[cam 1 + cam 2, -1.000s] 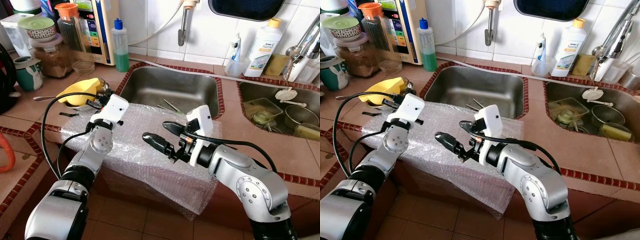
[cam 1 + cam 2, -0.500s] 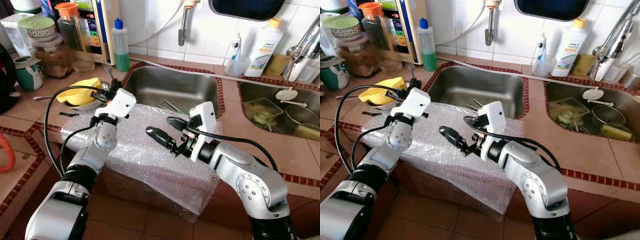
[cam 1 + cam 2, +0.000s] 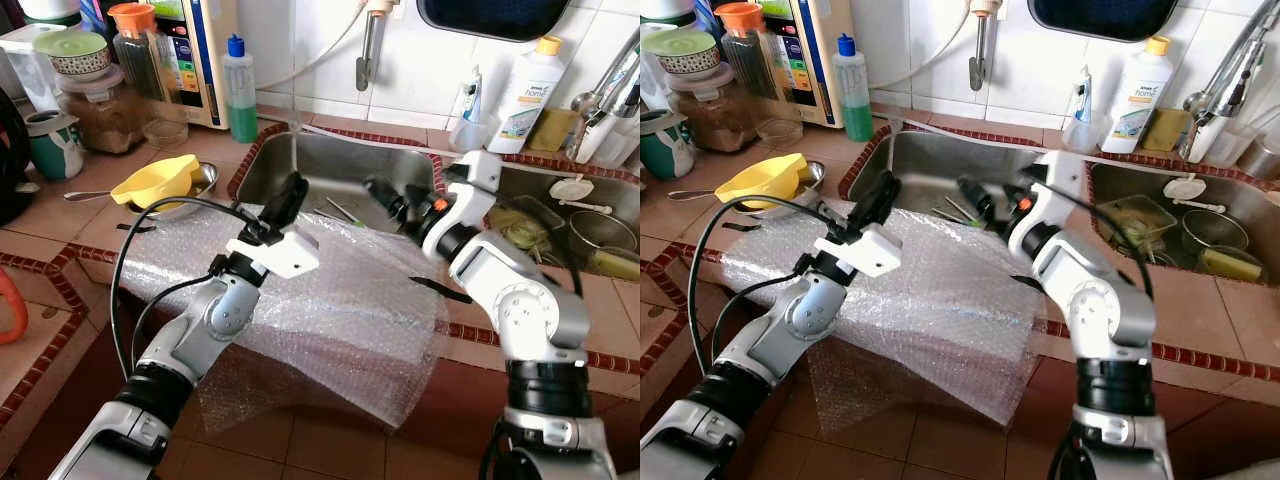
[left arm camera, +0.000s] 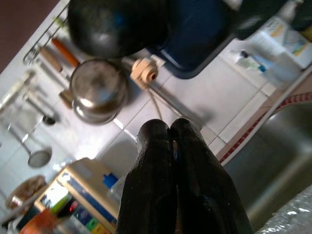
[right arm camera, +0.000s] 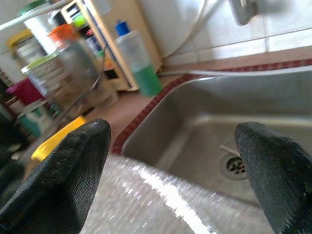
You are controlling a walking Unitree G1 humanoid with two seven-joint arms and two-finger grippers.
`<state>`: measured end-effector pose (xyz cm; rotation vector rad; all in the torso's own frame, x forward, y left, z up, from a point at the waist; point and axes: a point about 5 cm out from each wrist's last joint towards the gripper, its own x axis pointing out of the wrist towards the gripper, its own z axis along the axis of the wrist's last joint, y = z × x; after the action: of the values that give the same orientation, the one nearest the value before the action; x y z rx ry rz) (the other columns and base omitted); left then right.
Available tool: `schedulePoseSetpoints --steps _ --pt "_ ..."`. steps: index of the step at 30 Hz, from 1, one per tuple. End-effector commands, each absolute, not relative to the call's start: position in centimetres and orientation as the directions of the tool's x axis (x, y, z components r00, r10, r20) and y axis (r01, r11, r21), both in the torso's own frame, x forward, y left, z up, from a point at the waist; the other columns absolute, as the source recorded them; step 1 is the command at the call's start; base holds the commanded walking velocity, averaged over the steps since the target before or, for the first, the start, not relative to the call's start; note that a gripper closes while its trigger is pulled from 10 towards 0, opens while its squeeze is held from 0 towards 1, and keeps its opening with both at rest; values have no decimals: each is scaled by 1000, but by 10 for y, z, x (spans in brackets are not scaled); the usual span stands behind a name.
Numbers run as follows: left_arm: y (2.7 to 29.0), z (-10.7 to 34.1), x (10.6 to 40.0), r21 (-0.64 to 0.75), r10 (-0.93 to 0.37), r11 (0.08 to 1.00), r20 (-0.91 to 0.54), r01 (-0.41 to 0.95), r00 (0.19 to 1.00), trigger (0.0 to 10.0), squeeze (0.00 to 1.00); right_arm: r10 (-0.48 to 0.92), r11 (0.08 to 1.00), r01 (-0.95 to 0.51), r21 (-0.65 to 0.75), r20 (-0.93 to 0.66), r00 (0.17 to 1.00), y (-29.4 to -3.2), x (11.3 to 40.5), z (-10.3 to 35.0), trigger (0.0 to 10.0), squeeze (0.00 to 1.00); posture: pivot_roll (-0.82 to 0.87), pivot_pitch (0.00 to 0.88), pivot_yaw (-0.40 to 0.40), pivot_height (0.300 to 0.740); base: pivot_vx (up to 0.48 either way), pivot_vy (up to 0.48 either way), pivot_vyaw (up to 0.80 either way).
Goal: Kitchen organization
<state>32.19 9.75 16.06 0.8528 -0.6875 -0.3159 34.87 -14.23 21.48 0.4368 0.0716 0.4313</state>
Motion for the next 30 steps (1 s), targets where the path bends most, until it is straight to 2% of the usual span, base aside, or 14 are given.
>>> schedulePoseSetpoints --steps 1,3,5,6,9,17,24,25,26,27,30 --pt "93 163 317 801 -567 599 427 -4 704 0 0 389 819 -370 439 50 920 -149 354 223 10000 0 29 0 -60 740 0 0 0" --pt "90 163 315 817 -601 577 422 3 678 0 0 380 811 -364 458 60 923 -151 359 228 10000 0 30 0 -62 740 0 0 0" --pt "82 165 309 851 -668 526 406 9 624 0 0 382 764 -359 537 73 921 -150 366 234 10000 0 32 0 -65 740 0 0 0" --pt "82 165 309 851 -668 526 406 9 624 0 0 382 764 -359 537 73 921 -150 366 234 10000 0 32 0 -65 740 0 0 0" --pt "70 174 305 857 -717 515 418 19 558 0 0 409 709 -371 600 78 909 -147 374 240 10000 0 35 0 -69 740 0 0 0" --pt "52 172 301 866 -765 497 408 54 499 0 0 454 693 -379 613 37 890 -129 382 239 10000 0 27 0 -70 740 0 0 0" --pt "44 177 301 859 -763 510 424 51 488 0 0 460 703 -370 608 9 888 -123 382 234 10000 0 23 0 -66 740 0 0 0" --pt "43 177 302 851 -755 522 430 56 495 0 0 457 704 -368 608 10 890 -123 382 234 2275 0 22 0 -65 740 0 0 0" --pt "43 177 302 849 -753 525 432 57 496 0 0 453 704 -365 609 10 891 -123 382 233 2275 0 22 0 -65 740 0 0 0" --pt "42 178 302 849 -753 525 434 56 494 0 0 449 705 -363 609 13 894 -124 382 234 0 0 23 0 -65 740 0 0 0" --pt "42 178 303 848 -752 527 436 54 495 0 0 424 710 -337 618 7 905 -128 385 233 0 0 20 0 -63 740 0 0 0"
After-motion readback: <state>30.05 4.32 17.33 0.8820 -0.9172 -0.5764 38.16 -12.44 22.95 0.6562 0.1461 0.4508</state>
